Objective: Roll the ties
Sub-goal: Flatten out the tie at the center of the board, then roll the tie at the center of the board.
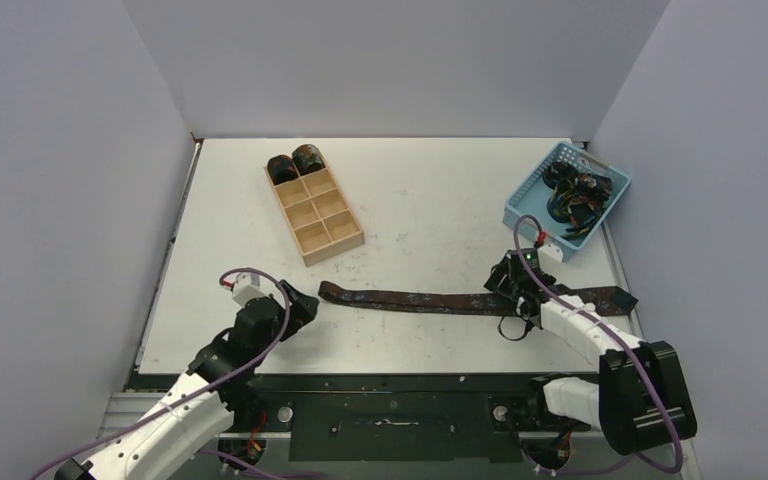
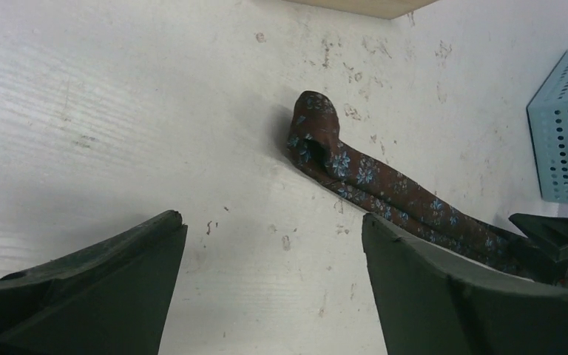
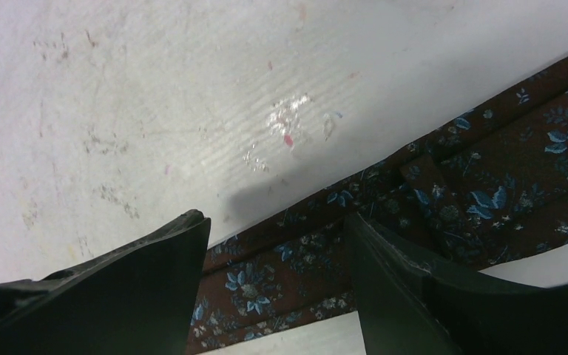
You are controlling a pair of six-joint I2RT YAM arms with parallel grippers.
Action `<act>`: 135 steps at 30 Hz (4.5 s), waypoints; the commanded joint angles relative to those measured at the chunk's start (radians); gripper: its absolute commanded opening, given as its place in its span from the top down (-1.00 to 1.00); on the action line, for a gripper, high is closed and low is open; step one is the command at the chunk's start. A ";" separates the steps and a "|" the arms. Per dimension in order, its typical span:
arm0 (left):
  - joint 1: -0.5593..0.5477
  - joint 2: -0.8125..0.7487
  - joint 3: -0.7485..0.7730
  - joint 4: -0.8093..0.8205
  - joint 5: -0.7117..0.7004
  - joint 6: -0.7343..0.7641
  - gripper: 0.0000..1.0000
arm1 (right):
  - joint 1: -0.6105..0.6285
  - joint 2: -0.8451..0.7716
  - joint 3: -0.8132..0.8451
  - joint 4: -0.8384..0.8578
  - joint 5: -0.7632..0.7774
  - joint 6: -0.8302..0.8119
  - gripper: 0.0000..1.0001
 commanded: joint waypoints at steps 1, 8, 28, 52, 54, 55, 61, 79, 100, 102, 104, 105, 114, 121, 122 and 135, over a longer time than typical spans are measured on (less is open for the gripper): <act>0.007 0.048 0.103 0.136 0.038 0.149 -0.81 | 0.070 -0.071 0.064 -0.100 0.022 -0.050 -0.35; 0.007 0.317 0.219 0.202 0.070 0.239 -0.54 | 0.413 -0.004 0.196 -0.094 0.180 -0.052 -0.32; 0.033 0.787 0.329 0.306 0.040 0.215 0.27 | 0.593 0.063 0.182 -0.025 0.208 -0.083 -0.29; 0.033 0.426 -0.110 0.638 0.046 0.099 -0.01 | 0.613 0.075 0.147 0.042 0.143 -0.172 -0.18; 0.033 0.362 -0.087 0.552 0.023 0.101 -0.08 | 0.614 0.068 0.153 0.031 0.151 -0.174 -0.18; 0.033 0.324 -0.073 0.501 0.008 0.105 -0.09 | 0.615 0.063 0.156 0.028 0.154 -0.176 -0.18; 0.034 0.177 -0.009 0.355 -0.002 0.090 0.46 | 0.616 0.030 0.148 0.028 0.159 -0.178 -0.18; 0.044 0.575 -0.041 0.640 0.055 0.051 1.00 | 0.618 -0.036 0.094 0.049 0.106 -0.168 -0.17; 0.064 0.038 0.073 0.129 0.020 0.181 0.07 | 0.538 -0.306 0.034 0.222 -0.043 -0.192 -0.65; 0.064 0.018 0.104 0.056 -0.010 0.165 -0.43 | 0.424 -0.310 0.020 0.276 -0.255 -0.164 -0.69; 0.064 0.019 0.110 0.017 -0.030 0.116 -0.94 | 0.377 -0.269 0.036 0.293 -0.393 -0.170 -0.70; 0.065 0.022 0.104 0.014 -0.039 0.079 -0.93 | 0.383 -0.248 0.046 0.293 -0.406 -0.180 -0.70; 0.071 0.071 0.089 0.085 -0.034 -0.005 -0.93 | 0.659 0.037 0.220 0.262 -0.108 -0.227 -0.59; 0.070 0.210 0.145 0.122 0.003 0.112 -0.79 | 0.694 0.234 0.274 0.335 -0.044 -0.117 -0.30; 0.070 0.237 0.158 0.113 0.014 0.136 -0.77 | 0.708 0.259 0.283 0.353 -0.046 -0.104 -0.25; 0.072 0.349 0.096 0.292 0.024 0.182 -0.46 | 0.789 0.468 0.422 0.429 -0.081 -0.095 0.18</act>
